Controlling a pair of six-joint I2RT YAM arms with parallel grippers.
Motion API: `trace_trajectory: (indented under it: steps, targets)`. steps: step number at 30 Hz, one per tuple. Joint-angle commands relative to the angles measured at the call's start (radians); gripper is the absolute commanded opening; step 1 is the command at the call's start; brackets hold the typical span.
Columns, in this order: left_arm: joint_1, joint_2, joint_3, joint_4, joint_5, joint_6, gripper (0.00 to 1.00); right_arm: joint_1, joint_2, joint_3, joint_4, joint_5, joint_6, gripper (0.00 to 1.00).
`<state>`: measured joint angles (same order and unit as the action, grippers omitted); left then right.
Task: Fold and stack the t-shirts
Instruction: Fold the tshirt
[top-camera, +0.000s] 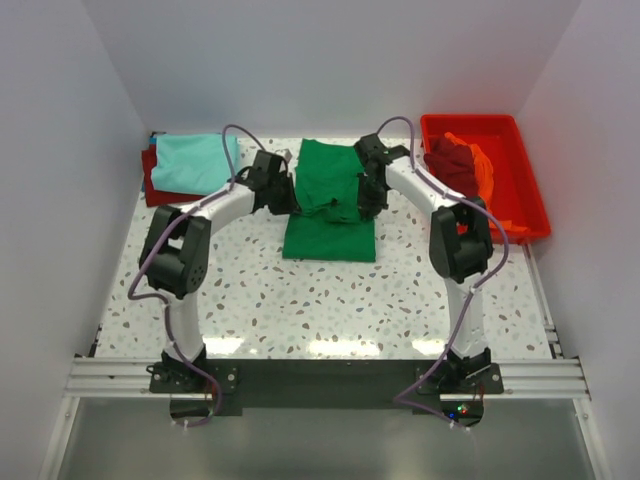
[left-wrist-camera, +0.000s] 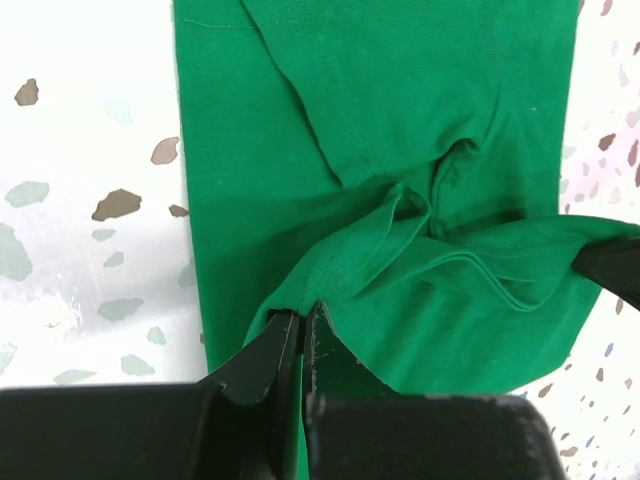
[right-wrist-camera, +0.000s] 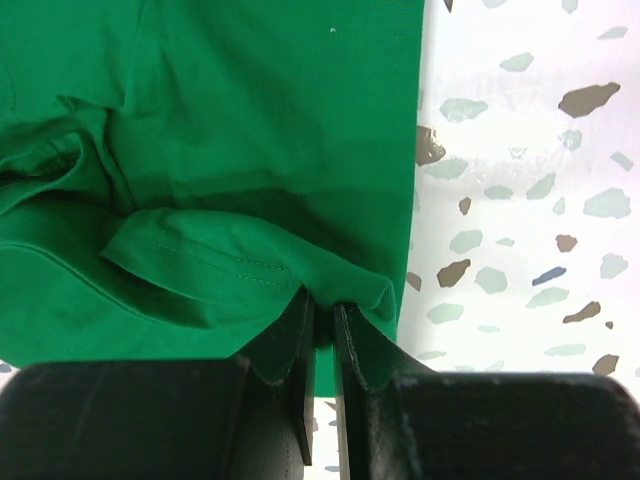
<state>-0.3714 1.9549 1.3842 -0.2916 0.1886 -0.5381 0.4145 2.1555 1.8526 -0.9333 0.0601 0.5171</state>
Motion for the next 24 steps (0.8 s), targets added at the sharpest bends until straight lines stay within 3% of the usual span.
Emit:
trace_trajectory:
  steps: [1, 6, 7, 8, 10, 11, 13, 17, 24]
  targets:
    - [0.017, 0.035, 0.044, 0.057, 0.014, 0.004, 0.0, -0.013, 0.033, 0.063, -0.024, -0.006, -0.02, 0.0]
    - [0.025, 0.078, 0.094, 0.043, 0.003, 0.021, 0.0, -0.022, 0.076, 0.111, -0.022, -0.037, -0.029, 0.03]
    - [0.028, 0.087, 0.107, 0.034, -0.004, 0.021, 0.21, -0.023, 0.082, 0.125, -0.022, -0.046, -0.032, 0.12]
    - [0.028, 0.087, 0.122, 0.026, -0.017, 0.021, 0.38, -0.025, 0.092, 0.14, -0.03, -0.049, -0.038, 0.32]
    - [0.029, 0.067, 0.127, 0.025, -0.035, 0.021, 0.7, -0.025, 0.089, 0.18, -0.038, -0.049, -0.042, 0.48]
    - [0.029, 0.053, 0.118, 0.026, -0.058, 0.021, 0.74, -0.023, 0.084, 0.191, -0.042, -0.046, -0.046, 0.54]
    - [0.028, 0.001, 0.078, 0.045, -0.089, 0.023, 0.78, -0.025, 0.061, 0.217, -0.056, -0.033, -0.055, 0.61]
    - [0.023, -0.129, -0.045, 0.081, -0.15, 0.029, 0.79, -0.025, -0.032, 0.174, -0.05, -0.016, -0.057, 0.62]
    - [-0.062, -0.287, -0.237, 0.192, -0.109, 0.0, 0.78, -0.002, -0.204, -0.078, 0.1, -0.17, -0.006, 0.62]
